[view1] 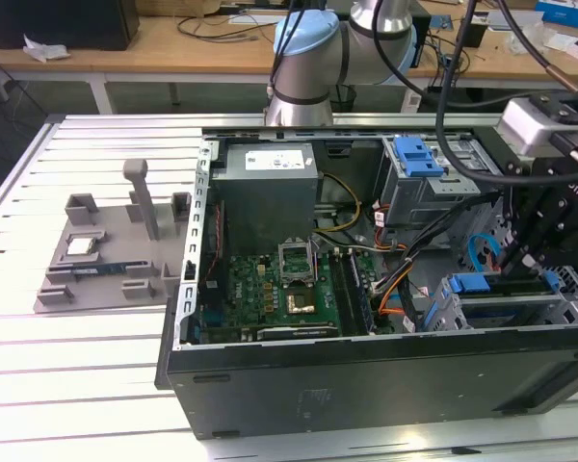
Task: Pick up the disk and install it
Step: 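Insert the second disk wire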
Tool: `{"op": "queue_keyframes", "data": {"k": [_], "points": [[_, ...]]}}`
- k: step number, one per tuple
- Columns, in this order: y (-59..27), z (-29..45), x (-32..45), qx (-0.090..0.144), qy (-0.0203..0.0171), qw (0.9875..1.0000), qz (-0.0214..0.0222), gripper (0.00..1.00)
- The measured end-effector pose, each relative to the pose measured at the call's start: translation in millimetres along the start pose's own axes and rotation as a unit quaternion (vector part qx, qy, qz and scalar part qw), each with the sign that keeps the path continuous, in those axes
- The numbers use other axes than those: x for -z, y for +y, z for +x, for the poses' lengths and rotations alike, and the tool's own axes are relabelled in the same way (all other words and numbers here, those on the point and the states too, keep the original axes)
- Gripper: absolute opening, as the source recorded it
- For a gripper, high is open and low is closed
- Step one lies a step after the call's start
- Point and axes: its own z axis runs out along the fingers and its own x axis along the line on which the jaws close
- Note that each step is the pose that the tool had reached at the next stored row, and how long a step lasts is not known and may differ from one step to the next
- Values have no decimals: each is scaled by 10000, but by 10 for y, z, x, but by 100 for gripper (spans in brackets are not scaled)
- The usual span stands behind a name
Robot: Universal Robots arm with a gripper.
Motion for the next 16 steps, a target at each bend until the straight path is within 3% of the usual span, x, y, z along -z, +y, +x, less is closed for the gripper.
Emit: {"op": "queue_keyframes", "data": {"k": [10, 14, 15, 16], "points": [[-3, -1, -37, 0, 1, 10000, -5, 16], [-3, -1, -37, 0, 1, 10000, -5, 24], [-1, 0, -7, 0, -1, 10000, -5, 24], [4, 2, 86, 0, 0, 10000, -5, 24]]}}
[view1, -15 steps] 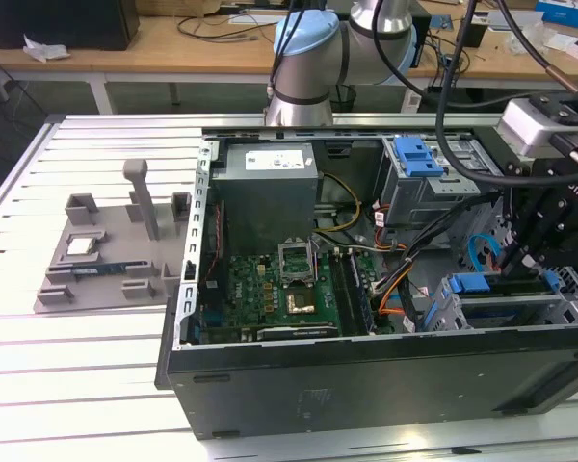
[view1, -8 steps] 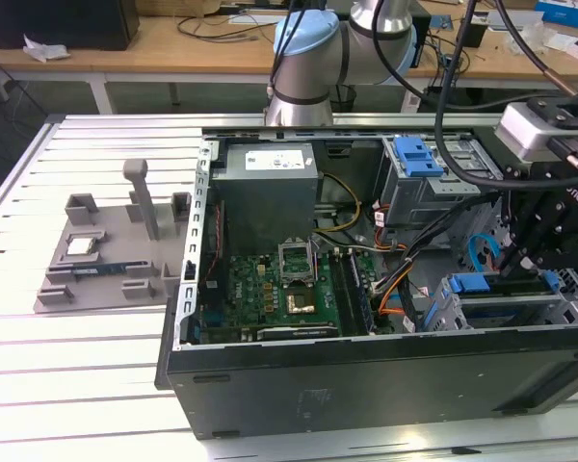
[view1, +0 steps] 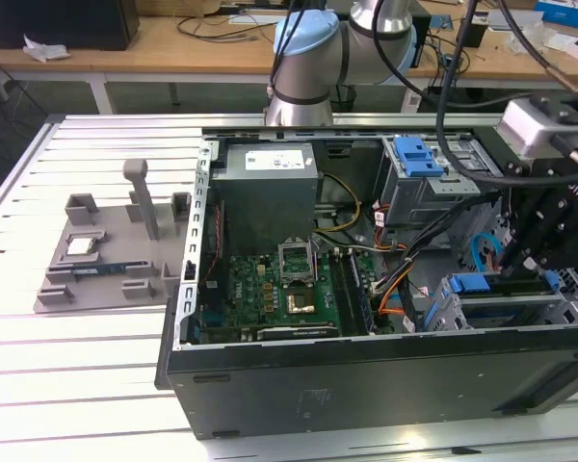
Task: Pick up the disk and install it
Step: 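Insert the second disk wire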
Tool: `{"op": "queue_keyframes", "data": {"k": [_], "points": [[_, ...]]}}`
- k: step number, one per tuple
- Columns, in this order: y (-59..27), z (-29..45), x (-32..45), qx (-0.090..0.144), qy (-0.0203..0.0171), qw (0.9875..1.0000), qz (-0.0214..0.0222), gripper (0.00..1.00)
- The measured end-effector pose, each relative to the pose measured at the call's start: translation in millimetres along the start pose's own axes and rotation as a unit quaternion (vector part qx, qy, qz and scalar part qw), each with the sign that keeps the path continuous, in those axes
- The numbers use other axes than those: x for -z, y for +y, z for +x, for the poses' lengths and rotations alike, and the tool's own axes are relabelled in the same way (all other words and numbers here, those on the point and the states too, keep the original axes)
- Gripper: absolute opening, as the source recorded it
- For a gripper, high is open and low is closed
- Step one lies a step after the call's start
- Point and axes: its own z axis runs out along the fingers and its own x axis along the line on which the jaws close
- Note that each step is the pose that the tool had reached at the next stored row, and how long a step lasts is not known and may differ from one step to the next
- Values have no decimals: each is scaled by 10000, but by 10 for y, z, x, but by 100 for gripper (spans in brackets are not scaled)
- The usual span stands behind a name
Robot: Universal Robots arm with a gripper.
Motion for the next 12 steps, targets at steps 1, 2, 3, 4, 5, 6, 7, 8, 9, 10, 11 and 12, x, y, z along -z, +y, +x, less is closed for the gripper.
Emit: {"op": "queue_keyframes", "data": {"k": [1, 2, 3, 4, 5, 6, 7, 8, 9, 10, 11, 12], "points": [[4, -4, 83, 0, 0, 10000, 0, 22], [7, -6, 141, 0, 1, 10000, 0, 16], [10, -11, 203, 0, 1, 10000, 0, 11], [13, -15, 271, 0, 1, 10000, 0, 11], [14, -14, 287, 0, 1, 10000, 0, 11], [14, -14, 289, 0, -1, 10000, 0, 11], [14, -14, 289, 0, -1, 10000, 0, 11], [14, -14, 290, 0, 0, 10000, 0, 11], [14, -14, 291, 0, 0, 10000, 0, 11], [14, -14, 292, 0, 1, 10000, 0, 11], [14, -14, 292, 0, 1, 10000, 0, 11], [14, -14, 292, 0, 0, 10000, 0, 11]]}}
